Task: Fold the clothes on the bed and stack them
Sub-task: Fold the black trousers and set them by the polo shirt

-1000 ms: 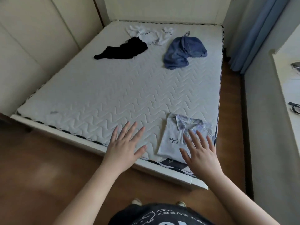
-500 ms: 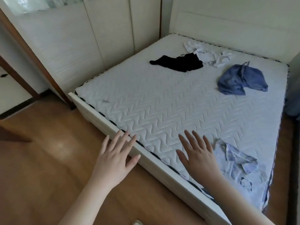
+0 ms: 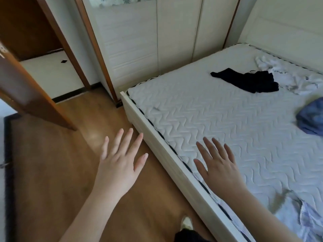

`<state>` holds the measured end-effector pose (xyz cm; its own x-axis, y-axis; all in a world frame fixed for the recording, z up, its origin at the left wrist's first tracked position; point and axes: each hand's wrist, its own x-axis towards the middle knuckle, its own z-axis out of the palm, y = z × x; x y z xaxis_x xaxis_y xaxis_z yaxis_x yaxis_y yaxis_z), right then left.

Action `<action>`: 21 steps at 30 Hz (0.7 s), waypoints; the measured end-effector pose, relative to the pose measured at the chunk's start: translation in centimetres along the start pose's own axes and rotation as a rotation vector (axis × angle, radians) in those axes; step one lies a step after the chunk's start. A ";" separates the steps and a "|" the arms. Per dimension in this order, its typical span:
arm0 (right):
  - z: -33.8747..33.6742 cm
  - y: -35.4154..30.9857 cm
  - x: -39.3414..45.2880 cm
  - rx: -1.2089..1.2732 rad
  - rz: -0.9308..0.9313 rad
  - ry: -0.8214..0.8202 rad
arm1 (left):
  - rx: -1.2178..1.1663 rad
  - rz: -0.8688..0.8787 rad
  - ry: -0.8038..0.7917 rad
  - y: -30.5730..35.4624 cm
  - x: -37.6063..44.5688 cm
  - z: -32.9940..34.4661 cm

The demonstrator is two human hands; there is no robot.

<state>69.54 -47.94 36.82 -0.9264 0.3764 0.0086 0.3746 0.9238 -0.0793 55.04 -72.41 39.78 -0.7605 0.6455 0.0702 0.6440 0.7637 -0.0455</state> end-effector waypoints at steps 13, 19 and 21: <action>0.7 -5.9 22.6 0.067 -0.228 -0.047 | 0.081 -0.178 -0.114 -9.6 12.6 1.0; -0.3 -13.3 30.8 0.051 -0.399 -0.025 | 0.075 -0.295 -0.045 -15.2 16.8 -0.1; -0.1 -16.3 33.3 0.046 -0.427 -0.037 | 0.067 -0.329 -0.031 -17.8 17.5 0.4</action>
<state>32.55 -50.42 38.50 -0.9990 -0.0424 0.0149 -0.0439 0.9917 -0.1206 30.23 -74.71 41.41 -0.9297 0.3631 0.0616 0.3571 0.9297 -0.0905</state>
